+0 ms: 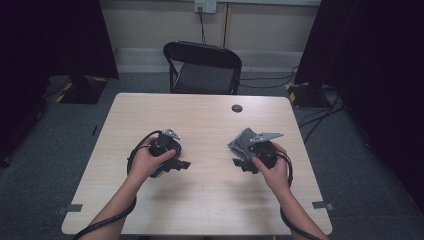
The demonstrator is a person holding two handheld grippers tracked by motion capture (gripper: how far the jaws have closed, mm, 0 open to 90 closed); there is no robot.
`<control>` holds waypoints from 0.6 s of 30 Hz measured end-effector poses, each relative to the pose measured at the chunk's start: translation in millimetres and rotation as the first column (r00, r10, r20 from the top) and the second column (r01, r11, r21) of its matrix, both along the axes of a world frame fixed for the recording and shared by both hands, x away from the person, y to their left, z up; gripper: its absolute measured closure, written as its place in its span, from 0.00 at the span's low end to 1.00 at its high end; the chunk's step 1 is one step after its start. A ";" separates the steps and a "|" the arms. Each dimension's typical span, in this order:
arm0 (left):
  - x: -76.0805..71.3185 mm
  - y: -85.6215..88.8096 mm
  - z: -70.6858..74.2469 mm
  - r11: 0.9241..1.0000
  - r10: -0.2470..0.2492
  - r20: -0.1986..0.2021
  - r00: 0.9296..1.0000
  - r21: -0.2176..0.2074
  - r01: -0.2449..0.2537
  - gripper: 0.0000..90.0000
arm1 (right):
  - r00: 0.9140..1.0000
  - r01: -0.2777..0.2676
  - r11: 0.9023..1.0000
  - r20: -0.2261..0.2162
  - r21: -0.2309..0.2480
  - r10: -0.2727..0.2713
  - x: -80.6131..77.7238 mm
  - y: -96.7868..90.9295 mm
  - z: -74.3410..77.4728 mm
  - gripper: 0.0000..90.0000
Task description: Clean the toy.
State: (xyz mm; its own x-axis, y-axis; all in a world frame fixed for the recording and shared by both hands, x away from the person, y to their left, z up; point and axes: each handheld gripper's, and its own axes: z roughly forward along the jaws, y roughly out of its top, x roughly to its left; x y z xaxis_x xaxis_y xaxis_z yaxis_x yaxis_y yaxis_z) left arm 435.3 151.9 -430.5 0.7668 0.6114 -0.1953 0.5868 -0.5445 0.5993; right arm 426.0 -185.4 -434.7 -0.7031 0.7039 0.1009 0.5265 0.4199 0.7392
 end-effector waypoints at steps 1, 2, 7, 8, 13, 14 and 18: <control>-0.6 -0.7 -0.5 1.000 -0.007 0.002 1.000 0.004 0.007 0.19 | 1.000 -0.010 1.000 0.000 -0.001 0.010 -0.8 1.6 -0.9 0.18; -1.7 -2.0 -1.2 1.000 -0.009 0.003 1.000 0.011 0.009 0.19 | 1.000 -0.017 1.000 -0.001 -0.006 0.017 -1.1 2.6 -1.4 0.18; -5.1 -5.8 -5.1 1.000 -0.015 0.005 1.000 0.010 0.015 0.19 | 0.999 -0.051 0.998 -0.014 -0.020 0.051 -4.9 8.6 -6.6 0.18; -6.1 -6.6 -6.4 1.000 -0.011 0.002 1.000 0.007 0.011 0.19 | 0.998 -0.055 0.998 -0.013 -0.027 0.055 -5.6 9.6 -7.9 0.18; -11.6 -6.3 -15.4 0.999 -0.027 -0.004 1.000 0.023 0.027 0.19 | 0.997 -0.070 0.997 -0.026 -0.024 0.069 -9.2 11.5 -12.9 0.19; -12.4 -5.9 -17.2 0.999 -0.029 -0.006 1.000 0.022 0.030 0.19 | 0.997 -0.072 0.997 -0.024 -0.025 0.071 -10.0 11.6 -13.7 0.19; -16.2 -6.9 -22.2 0.999 -0.034 -0.014 0.999 0.021 0.034 0.19 | 0.996 -0.085 0.996 -0.029 -0.027 0.084 -13.7 14.0 -17.2 0.19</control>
